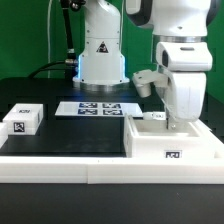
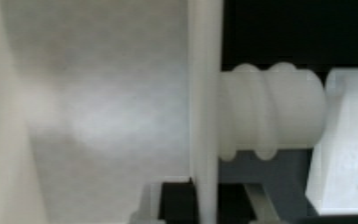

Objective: Assemble cabinet

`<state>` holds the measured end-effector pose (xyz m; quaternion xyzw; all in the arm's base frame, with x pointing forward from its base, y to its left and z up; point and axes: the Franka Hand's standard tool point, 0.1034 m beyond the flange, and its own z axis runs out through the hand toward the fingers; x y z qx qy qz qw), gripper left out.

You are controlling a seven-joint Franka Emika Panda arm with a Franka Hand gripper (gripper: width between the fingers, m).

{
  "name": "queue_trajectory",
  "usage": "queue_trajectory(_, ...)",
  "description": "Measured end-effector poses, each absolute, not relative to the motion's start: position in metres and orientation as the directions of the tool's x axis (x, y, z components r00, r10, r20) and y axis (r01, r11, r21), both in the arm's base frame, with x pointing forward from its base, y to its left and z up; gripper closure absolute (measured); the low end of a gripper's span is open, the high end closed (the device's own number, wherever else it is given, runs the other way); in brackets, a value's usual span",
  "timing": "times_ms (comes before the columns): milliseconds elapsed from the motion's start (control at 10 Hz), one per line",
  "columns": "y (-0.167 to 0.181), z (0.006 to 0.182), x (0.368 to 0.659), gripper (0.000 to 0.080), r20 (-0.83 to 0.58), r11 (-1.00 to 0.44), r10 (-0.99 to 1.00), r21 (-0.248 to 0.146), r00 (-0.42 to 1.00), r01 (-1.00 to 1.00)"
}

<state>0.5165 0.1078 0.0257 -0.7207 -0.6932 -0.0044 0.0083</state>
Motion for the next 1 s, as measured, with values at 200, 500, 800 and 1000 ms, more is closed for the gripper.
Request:
queue_trajectory(200,0.1164,0.0259,0.5164,0.0762,0.017,-0.059,0.998,-0.007,0.060,0.998)
queue_trajectory(500,0.1152,0.0256,0.5162,0.0547,0.016,-0.070,0.997,-0.008,0.070,0.998)
queue_trajectory(800,0.1146,0.0256,0.5163,0.0207,0.016,-0.071,0.997,-0.008,0.071,0.997)
queue_trajectory(1000,0.1143,0.0256,0.5164,0.0078,0.016,-0.071,0.997,-0.008,0.072,0.997)
